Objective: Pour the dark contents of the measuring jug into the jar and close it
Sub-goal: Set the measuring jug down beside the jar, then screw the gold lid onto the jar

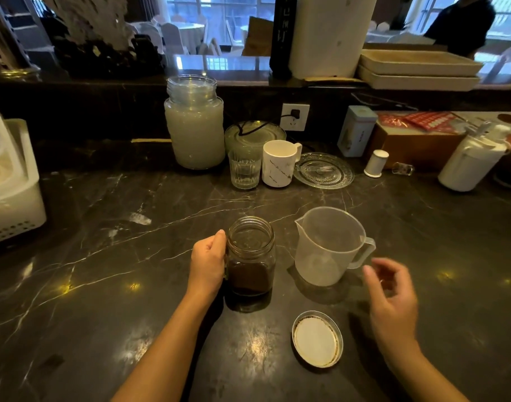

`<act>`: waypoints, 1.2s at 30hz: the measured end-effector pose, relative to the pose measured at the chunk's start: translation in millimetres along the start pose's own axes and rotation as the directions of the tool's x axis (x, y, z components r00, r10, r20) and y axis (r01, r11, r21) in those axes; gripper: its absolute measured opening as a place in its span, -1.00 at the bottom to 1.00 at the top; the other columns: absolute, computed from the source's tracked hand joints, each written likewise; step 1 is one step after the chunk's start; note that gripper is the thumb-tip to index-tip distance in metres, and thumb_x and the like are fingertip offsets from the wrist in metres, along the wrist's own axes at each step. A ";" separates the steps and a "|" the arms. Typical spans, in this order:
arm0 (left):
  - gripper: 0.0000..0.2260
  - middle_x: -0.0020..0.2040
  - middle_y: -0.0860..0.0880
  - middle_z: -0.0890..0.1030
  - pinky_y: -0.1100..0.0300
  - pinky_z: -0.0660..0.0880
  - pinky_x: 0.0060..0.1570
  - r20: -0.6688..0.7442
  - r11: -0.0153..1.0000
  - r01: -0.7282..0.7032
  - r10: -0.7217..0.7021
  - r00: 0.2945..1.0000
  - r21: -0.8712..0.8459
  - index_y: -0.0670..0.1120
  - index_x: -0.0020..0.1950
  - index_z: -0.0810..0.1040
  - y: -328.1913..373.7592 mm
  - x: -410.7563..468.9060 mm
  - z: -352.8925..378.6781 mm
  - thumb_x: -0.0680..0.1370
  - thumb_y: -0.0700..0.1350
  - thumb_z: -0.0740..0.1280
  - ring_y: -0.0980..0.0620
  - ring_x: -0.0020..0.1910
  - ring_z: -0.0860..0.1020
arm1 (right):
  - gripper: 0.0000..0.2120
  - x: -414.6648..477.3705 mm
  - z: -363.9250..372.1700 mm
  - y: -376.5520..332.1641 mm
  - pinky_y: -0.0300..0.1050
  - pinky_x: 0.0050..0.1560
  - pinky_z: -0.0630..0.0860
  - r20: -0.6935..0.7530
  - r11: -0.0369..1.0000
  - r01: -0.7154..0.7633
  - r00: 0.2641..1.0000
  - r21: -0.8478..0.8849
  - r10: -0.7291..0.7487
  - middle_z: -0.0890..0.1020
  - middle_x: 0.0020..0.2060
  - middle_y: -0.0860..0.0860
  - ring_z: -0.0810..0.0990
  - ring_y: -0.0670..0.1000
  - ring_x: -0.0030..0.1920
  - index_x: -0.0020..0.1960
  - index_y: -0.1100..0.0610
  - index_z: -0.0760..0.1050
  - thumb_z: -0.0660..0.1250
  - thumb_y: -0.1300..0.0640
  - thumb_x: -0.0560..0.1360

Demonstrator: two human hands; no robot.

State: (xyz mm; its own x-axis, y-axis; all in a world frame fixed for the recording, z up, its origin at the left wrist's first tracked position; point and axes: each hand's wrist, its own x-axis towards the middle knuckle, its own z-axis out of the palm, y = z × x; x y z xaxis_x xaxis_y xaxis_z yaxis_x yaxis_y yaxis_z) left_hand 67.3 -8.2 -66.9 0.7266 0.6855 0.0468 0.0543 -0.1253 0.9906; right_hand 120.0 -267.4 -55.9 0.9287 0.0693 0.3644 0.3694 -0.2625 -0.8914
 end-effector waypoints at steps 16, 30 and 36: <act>-0.45 -0.35 -0.18 0.42 -0.01 0.29 -0.27 -0.002 1.000 0.007 -0.007 1.000 -0.023 -0.43 -0.33 0.39 2.2 -0.8 -0.3 0.45 0.12 0.15 -0.11 -0.33 0.34 | -0.20 -13.6 0.5 -14.0 -0.08 0.17 0.25 0.910 0.610 0.687 0.385 -0.395 0.156 0.26 0.28 -0.11 0.21 -0.07 0.21 0.41 -0.23 -0.06 0.23 -0.37 0.30; -0.48 -0.35 -0.18 0.44 0.01 0.30 -0.28 0.004 1.000 -0.005 0.005 1.000 -0.016 -0.42 -0.34 0.36 2.1 -1.8 -0.6 0.48 0.08 0.13 -0.10 -0.34 0.35 | -0.38 22.3 0.4 -71.1 -0.18 0.01 0.53 0.925 0.880 0.436 0.379 -0.187 0.009 0.24 0.15 -0.28 0.41 -0.18 0.09 0.26 -0.50 0.07 0.33 -0.27 0.33; -0.45 -0.34 -0.16 0.46 0.01 0.31 -0.26 0.001 1.000 0.015 -0.015 1.000 -0.004 -0.40 -0.35 0.37 1.5 -0.5 -0.9 0.44 0.13 0.13 -0.08 -0.33 0.38 | -0.47 36.9 10.3 -91.5 -0.30 0.04 0.43 0.761 0.904 0.417 0.617 -0.099 -0.201 0.39 0.05 -0.29 0.41 -0.23 0.10 0.13 -0.29 0.18 0.33 -0.35 0.26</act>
State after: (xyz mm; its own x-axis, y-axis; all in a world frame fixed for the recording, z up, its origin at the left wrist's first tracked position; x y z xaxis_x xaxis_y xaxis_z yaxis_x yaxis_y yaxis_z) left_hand 66.5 -8.1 -65.3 0.7265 0.6864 0.0317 0.0623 -0.1118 0.9918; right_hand 120.8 -230.9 36.4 0.5243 0.8280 0.1990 0.7174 -0.3036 -0.6271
